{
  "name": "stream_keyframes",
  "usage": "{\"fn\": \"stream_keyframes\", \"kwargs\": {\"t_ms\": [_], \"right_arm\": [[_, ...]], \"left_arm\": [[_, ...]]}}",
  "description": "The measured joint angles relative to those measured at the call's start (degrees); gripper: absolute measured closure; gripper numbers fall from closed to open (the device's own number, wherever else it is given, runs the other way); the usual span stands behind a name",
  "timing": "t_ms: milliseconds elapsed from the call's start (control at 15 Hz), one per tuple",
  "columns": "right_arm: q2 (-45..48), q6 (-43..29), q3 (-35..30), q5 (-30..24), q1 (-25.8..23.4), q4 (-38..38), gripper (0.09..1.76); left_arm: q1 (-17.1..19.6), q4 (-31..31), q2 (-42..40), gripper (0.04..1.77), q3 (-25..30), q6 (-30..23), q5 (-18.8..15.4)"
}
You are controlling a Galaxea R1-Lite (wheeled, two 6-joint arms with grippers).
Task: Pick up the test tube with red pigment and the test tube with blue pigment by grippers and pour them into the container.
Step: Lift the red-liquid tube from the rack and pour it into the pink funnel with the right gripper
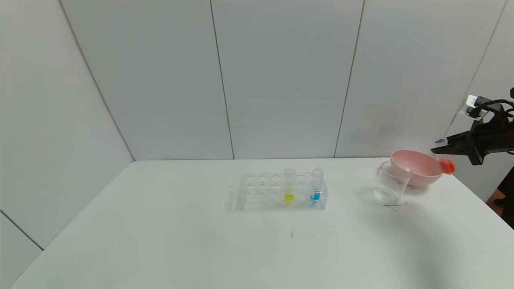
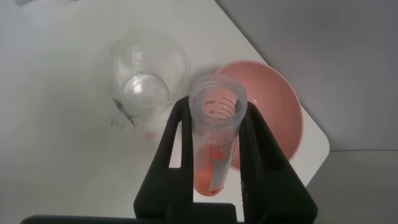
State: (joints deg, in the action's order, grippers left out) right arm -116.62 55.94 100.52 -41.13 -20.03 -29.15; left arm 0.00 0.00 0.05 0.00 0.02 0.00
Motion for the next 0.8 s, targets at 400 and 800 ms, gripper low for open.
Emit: {"fn": "stream_keyframes", "kwargs": {"t_ms": [400, 800], "right_arm": [[-3.6, 5.1, 12.3, 8.2, 3.6, -12.4, 1.36], [-5.4, 7.3, 13.9, 13.2, 7.4, -13.2, 1.36]], "left_arm": [[0.0, 0.0, 0.0, 0.05, 0.0, 0.0, 0.0], [0.0, 0.0, 0.0, 0.05, 0.0, 0.0, 0.0]]}}
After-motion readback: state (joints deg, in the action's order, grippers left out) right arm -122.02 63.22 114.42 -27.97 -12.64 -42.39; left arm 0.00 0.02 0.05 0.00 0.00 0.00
